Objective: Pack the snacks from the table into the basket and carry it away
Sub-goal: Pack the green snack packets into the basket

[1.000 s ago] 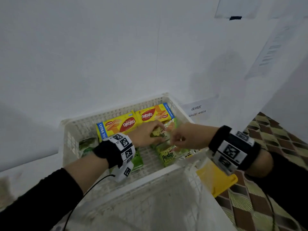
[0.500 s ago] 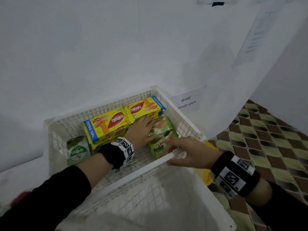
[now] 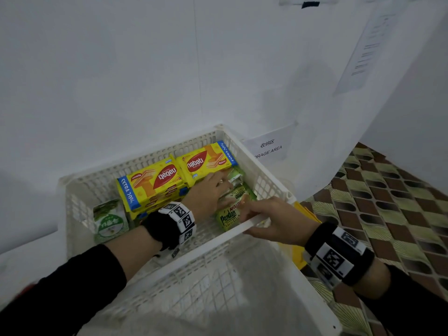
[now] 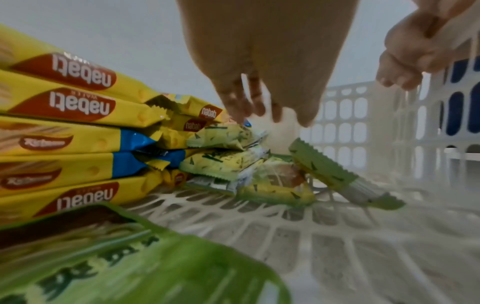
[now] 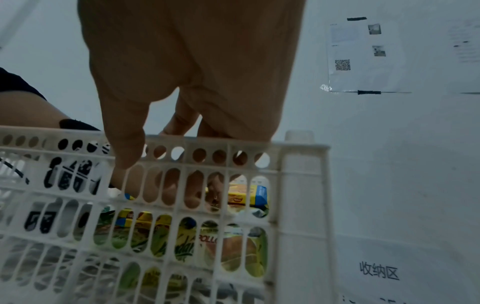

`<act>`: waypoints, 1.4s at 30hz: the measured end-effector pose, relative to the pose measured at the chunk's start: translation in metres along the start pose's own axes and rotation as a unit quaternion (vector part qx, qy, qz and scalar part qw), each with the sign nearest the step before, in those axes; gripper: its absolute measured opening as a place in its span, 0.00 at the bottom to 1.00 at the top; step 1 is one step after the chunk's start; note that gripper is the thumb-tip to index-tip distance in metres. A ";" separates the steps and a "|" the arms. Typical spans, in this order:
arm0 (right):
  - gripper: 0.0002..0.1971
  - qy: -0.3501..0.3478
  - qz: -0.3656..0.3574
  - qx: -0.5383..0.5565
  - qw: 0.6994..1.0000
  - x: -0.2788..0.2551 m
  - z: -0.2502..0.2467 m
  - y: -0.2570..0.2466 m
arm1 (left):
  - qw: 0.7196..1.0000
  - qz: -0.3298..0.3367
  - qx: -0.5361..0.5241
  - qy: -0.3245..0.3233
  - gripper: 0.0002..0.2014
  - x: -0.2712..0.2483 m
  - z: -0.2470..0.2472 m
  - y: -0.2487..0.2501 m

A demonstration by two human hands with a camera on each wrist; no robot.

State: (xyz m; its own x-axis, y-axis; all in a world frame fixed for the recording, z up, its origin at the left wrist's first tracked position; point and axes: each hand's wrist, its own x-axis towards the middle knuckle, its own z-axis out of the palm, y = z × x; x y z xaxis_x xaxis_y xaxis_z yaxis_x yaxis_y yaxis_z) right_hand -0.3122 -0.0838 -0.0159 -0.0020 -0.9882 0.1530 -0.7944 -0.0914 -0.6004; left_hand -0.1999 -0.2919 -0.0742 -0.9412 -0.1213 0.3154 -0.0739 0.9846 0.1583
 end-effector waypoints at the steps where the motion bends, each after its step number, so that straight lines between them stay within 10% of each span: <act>1: 0.06 0.000 0.000 -0.002 1.000 0.001 0.000 0.000 | 0.997 0.014 -0.059 -0.037 0.23 -0.003 -0.001 0.002; 5: 0.05 -0.007 0.005 -0.011 1.000 0.000 0.002 0.003 | 0.982 0.048 -0.058 -0.176 0.24 -0.011 0.008 0.006; 21: 0.07 -0.008 -0.002 -0.036 0.999 0.000 0.003 0.003 | 0.986 0.096 0.136 0.025 0.23 -0.010 0.011 -0.010; 33: 0.06 -0.008 0.008 -0.035 0.999 -0.001 0.003 -0.001 | 0.988 0.057 0.093 -0.109 0.27 -0.008 0.018 -0.008; 42: 0.14 0.037 -0.041 -0.036 0.998 0.005 0.007 -0.048 | 0.996 -0.088 -0.011 0.026 0.14 -0.019 -0.130 0.026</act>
State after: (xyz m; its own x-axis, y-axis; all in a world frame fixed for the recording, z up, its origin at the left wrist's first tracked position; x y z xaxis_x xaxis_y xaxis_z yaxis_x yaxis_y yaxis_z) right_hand -0.2695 -0.0855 0.0080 0.0219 -0.9657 0.2588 -0.8352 -0.1599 -0.5262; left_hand -0.1407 -0.2807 0.0454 -0.8960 -0.2992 0.3281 -0.2291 0.9445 0.2356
